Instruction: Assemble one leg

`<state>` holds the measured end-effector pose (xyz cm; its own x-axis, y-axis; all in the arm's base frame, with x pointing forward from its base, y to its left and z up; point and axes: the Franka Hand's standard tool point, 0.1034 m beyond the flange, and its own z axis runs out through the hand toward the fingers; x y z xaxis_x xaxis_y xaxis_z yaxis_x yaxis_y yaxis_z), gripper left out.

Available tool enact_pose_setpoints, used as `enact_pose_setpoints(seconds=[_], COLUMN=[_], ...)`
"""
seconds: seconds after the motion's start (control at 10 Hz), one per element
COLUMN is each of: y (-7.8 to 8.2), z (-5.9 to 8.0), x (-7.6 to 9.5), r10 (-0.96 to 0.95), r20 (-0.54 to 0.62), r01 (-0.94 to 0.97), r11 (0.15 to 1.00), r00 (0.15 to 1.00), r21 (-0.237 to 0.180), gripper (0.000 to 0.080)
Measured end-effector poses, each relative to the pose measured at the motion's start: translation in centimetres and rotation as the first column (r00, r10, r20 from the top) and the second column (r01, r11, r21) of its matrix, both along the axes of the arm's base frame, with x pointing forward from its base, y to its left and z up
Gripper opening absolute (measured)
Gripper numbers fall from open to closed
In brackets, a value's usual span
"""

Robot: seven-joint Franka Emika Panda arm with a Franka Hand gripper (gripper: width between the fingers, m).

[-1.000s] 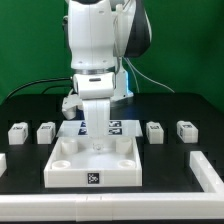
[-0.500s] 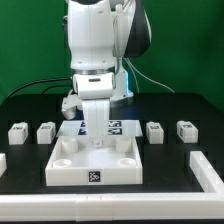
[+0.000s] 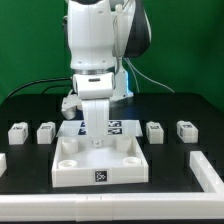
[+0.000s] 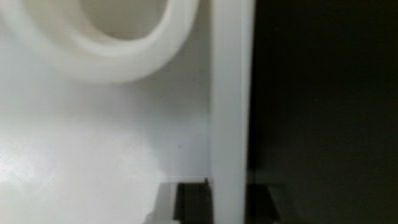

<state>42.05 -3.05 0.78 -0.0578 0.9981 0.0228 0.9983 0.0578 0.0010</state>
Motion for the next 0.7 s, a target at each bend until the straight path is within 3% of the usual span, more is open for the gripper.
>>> enact_pose_setpoints(seconds=[0.1, 0.5, 0.7], y=[0.3, 5.5, 7.4], z=[0.0, 0.0, 0.0], x=[0.1, 2.9, 4.5], r10=[-0.019, -0.063, -0.048], r20=[-0.001, 0.014, 0.028], r01=[0.019, 0.063, 0.047], r11=[1.000, 0.998, 0.998], r00=[1.000, 0.998, 0.998], r21=[0.001, 0.023, 0.032], gripper=[0.0055, 0.0057, 0.0057])
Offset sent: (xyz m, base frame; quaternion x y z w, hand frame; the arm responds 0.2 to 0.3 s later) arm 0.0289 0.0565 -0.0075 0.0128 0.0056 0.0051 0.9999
